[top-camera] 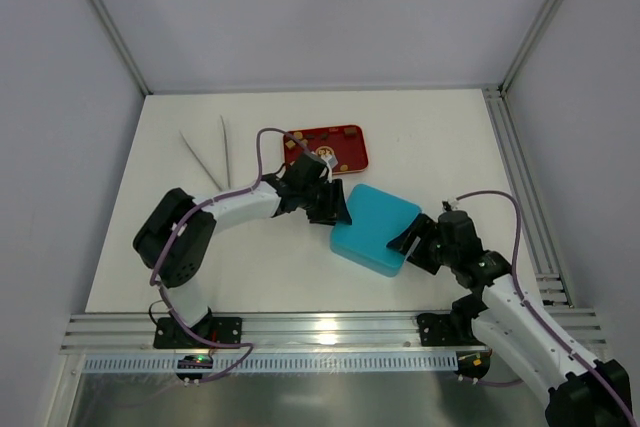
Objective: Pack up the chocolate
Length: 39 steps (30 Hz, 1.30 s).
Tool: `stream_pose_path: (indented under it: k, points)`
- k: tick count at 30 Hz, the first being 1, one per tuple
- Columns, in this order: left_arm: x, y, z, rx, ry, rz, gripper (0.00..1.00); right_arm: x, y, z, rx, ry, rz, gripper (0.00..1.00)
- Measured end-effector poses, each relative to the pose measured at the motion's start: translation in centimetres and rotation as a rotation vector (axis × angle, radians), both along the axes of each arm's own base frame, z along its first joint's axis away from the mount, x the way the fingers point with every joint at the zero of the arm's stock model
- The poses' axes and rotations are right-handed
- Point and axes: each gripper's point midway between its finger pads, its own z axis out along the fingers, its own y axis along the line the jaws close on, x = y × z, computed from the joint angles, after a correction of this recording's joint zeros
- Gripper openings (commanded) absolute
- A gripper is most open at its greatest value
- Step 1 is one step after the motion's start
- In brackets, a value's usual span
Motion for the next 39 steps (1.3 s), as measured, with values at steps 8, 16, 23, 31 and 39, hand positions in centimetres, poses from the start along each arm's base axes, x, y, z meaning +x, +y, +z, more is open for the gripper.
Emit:
stream_pose_path:
  k: [8, 16, 23, 31, 39]
  points:
    - [-0.1, -0.1, 0.0, -0.003, 0.007, -0.004, 0.48, -2.0, -0.2, -0.3, 0.012, 0.030, 0.017, 0.71]
    - [-0.2, -0.1, -0.1, -0.005, 0.012, -0.005, 0.48, -2.7, 0.2, -0.2, 0.061, 0.027, 0.023, 0.60]
    - [-0.2, -0.1, -0.1, -0.005, 0.013, -0.005, 0.48, -2.7, 0.5, -0.2, 0.085, 0.028, 0.019, 0.56]
    - [0.4, 0.0, -0.3, -0.014, -0.004, 0.015, 0.48, -2.8, 1.4, -0.4, 0.128, 0.023, 0.019, 0.42]
    - [1.8, 0.0, -0.2, -0.035, -0.060, 0.063, 0.47, -2.9, 2.7, -0.5, 0.156, 0.038, 0.039, 0.26]
